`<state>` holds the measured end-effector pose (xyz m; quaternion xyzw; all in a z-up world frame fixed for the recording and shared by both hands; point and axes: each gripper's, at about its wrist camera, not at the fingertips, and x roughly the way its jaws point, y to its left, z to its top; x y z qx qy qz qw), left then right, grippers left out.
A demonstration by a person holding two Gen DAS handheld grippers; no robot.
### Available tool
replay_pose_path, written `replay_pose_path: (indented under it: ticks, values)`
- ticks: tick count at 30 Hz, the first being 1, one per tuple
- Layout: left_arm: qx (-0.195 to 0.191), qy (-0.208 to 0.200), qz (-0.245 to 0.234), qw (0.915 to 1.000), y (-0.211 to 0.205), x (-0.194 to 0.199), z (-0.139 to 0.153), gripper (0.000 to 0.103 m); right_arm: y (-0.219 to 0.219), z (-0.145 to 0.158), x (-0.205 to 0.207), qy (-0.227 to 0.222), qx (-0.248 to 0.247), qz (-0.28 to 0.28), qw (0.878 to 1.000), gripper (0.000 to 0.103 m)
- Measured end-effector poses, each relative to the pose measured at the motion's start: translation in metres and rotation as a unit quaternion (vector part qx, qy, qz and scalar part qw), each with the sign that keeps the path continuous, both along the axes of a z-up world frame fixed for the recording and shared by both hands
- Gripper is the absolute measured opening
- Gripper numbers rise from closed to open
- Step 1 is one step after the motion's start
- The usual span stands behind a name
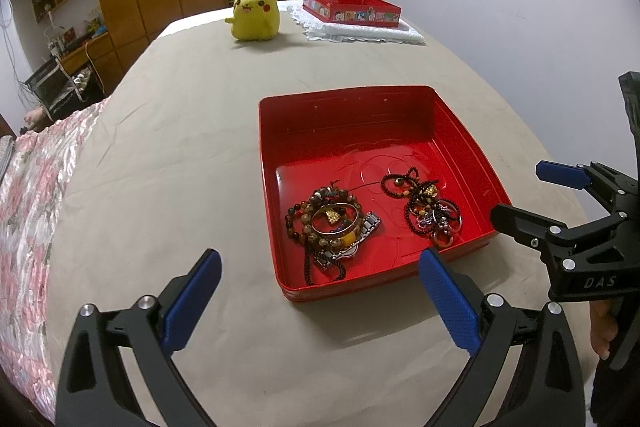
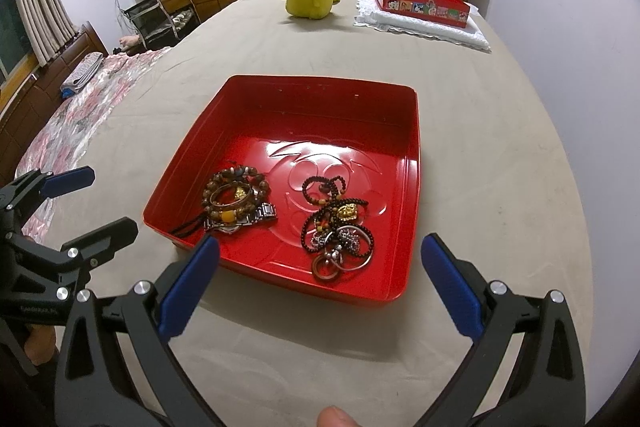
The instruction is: Organize jewelry
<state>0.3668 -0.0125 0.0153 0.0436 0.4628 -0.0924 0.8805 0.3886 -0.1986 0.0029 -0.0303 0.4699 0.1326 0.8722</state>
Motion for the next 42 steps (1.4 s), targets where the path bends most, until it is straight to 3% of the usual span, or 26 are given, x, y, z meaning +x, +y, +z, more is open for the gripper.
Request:
replay_pose_path:
  ticks: [42]
  values:
    - [-0.002,0.003,0.002,1.0000,0.0017,-0.0002,0.0007,0.099,0.0030,0.0074,-0.0028,-0.001,-0.003,0.003,1.000,0.100]
